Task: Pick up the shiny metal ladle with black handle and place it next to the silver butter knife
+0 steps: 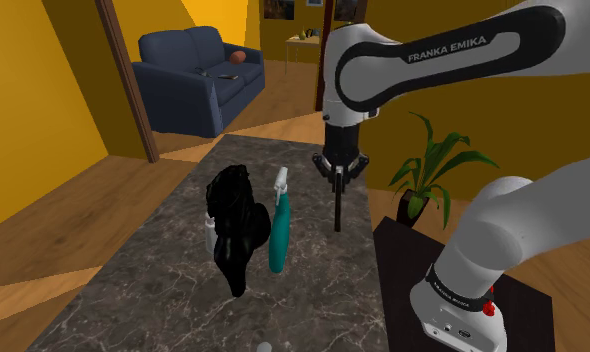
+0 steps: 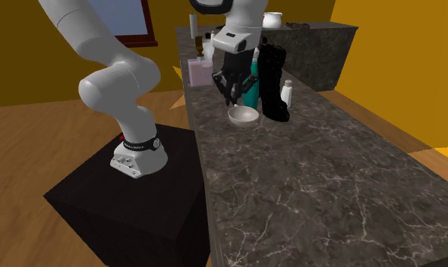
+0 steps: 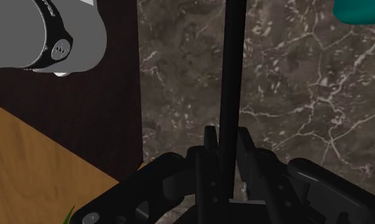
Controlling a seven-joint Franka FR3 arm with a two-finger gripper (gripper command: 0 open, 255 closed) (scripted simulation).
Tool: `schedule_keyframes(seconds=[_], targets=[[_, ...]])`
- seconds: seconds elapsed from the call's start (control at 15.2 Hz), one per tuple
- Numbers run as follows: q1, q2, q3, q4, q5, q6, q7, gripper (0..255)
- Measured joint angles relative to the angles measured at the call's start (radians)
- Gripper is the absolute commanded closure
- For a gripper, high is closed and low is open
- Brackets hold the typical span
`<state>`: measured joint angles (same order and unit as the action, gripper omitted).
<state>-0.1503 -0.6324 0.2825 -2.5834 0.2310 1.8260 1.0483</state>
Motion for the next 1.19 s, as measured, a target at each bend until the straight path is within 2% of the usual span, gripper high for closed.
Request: schedule_keyframes(seconds=[0.53,1.19], targets=[[0.117,-0.045,0.155,-0.008,0.136,-0.006,0.189,255],[0.206,0.027,0.371,0.107,0.260,0.018,0.442,255]])
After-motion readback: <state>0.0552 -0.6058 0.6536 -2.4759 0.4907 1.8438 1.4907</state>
